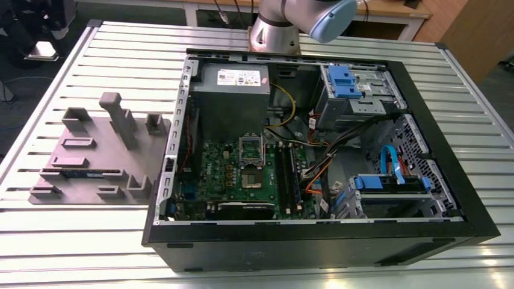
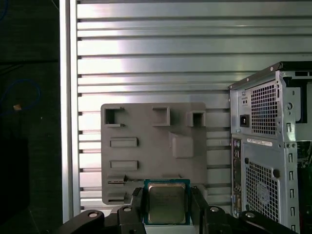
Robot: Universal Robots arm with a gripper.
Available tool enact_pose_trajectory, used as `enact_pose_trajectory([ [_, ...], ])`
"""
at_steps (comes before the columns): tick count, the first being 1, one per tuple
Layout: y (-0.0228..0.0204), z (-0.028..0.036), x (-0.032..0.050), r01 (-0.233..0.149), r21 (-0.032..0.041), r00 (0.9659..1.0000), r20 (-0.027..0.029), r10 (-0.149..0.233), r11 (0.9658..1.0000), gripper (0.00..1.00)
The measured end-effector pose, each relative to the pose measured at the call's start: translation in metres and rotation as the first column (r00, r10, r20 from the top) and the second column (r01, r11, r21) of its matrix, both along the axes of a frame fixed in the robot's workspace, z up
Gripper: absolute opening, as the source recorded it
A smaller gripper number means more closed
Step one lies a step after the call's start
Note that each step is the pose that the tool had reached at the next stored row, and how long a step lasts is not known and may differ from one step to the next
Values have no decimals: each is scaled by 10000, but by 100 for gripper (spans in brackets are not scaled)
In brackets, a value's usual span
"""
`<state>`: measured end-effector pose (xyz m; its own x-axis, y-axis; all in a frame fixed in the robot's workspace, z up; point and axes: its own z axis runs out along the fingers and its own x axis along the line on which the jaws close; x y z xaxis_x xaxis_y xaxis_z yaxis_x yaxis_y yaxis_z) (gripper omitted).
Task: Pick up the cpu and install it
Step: 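Pick up the cpu and move it towards the insertion slot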
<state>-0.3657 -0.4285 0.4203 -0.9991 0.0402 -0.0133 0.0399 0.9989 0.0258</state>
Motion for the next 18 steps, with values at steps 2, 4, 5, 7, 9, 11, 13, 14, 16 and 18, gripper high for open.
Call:
enact_pose_trajectory([
  [2,0,0,41,-1,0,10000,0,1,10000,47],
  [4,0,0,83,-1,0,10000,1,1,10000,47],
  [5,0,0,104,-1,0,10000,0,1,10000,47],
  [7,0,-1,148,-1,1,10000,1,1,10000,47],
  [9,0,0,191,0,0,10000,0,0,10000,47],
  [11,0,0,234,-1,0,10000,0,1,10000,47],
  [13,0,0,279,0,1,10000,1,0,10000,47],
  [14,0,0,300,0,0,10000,0,0,10000,47],
  [16,0,0,344,-1,0,10000,1,1,10000,47],
  [18,0,0,389,-1,0,10000,0,1,10000,47],
])
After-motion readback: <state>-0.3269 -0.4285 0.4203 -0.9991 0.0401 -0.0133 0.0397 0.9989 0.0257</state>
